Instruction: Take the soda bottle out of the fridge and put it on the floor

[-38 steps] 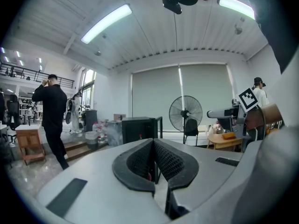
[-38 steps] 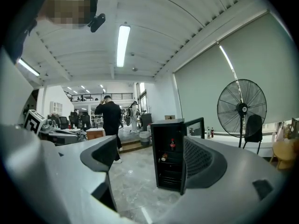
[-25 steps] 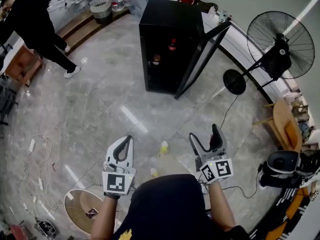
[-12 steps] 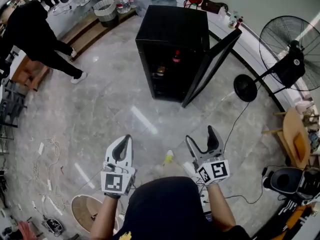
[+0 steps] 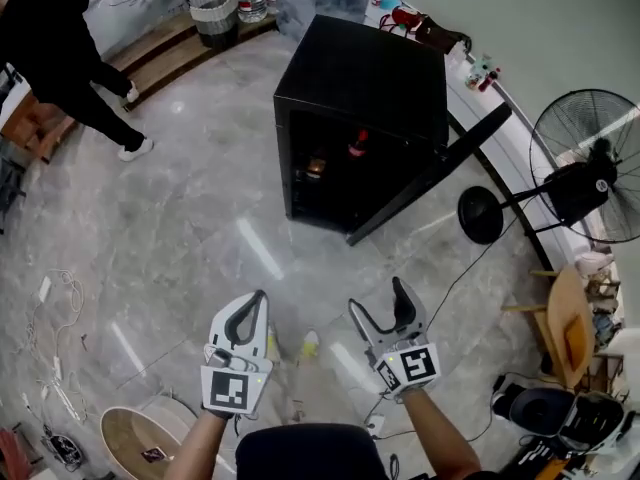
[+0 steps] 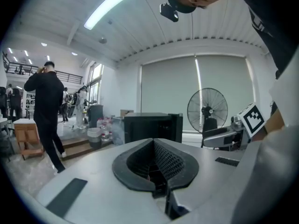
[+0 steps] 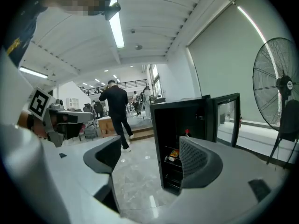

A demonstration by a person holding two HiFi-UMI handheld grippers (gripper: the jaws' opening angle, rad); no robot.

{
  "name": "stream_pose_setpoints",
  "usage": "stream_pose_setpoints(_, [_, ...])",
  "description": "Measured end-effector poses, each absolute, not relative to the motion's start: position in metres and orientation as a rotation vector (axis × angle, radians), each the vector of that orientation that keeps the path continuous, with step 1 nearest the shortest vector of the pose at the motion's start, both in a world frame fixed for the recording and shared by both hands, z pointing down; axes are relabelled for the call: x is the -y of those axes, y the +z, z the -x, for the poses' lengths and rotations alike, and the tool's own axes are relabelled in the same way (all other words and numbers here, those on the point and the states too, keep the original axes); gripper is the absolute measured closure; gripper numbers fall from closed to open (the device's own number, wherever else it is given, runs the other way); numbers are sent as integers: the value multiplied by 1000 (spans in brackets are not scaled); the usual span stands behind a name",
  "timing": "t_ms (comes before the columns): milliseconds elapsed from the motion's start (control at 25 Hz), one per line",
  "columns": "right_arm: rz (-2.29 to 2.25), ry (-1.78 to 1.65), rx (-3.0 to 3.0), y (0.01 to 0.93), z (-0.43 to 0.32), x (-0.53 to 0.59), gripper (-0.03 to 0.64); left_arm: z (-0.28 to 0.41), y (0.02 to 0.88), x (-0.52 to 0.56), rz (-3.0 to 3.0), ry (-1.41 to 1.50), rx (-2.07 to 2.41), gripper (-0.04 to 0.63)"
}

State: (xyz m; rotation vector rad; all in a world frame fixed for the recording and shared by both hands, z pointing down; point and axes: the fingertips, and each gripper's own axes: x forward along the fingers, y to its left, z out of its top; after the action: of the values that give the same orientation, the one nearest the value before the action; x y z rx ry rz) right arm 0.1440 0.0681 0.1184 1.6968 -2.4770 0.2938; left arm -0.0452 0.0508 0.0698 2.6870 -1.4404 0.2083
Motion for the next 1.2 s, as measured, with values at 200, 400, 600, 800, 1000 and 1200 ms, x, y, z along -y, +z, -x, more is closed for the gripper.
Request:
stream_pose_setpoints(200, [-1737,185,2447,170,-132,17,245,45,122,-9,-2785,250,1398,578])
stream_pose_setpoints(400, [-1850,195,2348,218,-152,103,241,52,166,33,-2896,345,1376,578])
stream_pose_setpoints(600, [-1902,335,2097,300,-191,185,293,65,201,61,-2910,426,1354,578])
stream_pose_setpoints(800, [-1988,288,2010,300,-230,261,292,63,221,70,-2853,435,1280,578])
stream_pose_setpoints(1000, [-2035,281,2008,286,-242,327,290,53,227,92,-2851,421,1252,578])
stream_pose_setpoints(1200, [-2045,258,1985,287,-250,360,299,46,235,106,-2845,385,1232,578])
